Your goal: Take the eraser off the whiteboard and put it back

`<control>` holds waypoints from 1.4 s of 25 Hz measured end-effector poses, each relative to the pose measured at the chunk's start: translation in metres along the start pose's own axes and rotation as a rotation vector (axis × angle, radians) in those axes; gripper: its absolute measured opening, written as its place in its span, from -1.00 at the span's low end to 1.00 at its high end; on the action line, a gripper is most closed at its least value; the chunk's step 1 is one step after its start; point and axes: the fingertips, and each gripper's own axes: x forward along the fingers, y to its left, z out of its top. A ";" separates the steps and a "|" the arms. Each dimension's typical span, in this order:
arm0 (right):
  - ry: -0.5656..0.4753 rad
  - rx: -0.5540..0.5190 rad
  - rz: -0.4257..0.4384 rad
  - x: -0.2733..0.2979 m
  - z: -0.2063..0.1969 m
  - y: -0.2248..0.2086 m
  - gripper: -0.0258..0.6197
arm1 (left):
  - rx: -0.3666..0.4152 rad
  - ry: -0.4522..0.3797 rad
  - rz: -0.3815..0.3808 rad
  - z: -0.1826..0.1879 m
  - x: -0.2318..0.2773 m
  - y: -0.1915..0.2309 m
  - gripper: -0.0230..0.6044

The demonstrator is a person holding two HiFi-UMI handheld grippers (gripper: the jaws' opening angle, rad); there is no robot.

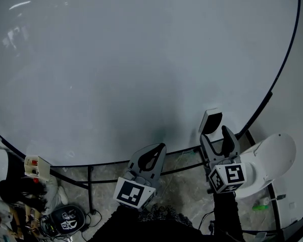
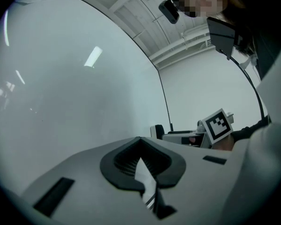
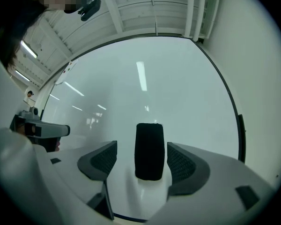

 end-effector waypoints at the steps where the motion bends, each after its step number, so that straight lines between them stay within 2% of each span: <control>1: 0.008 0.000 -0.002 0.005 -0.003 -0.003 0.07 | 0.000 0.005 0.001 -0.001 0.002 0.001 -0.91; 14: 0.035 -0.013 -0.009 0.046 -0.016 -0.013 0.09 | -0.027 0.000 0.045 0.001 0.006 0.015 -0.91; 21: 0.029 0.011 -0.040 0.049 -0.015 -0.021 0.09 | 0.000 0.018 0.043 -0.005 0.002 0.020 -0.91; 23: 0.043 -0.016 -0.044 0.048 -0.017 -0.018 0.07 | -0.010 0.012 0.046 -0.005 0.001 0.020 -0.91; 26: 0.055 -0.032 -0.057 0.048 -0.017 -0.014 -0.06 | -0.005 0.020 0.045 -0.006 0.000 0.019 -0.91; 35: 0.081 -0.016 -0.047 0.046 -0.016 -0.013 -0.08 | 0.009 0.011 0.045 -0.001 -0.005 0.016 -0.91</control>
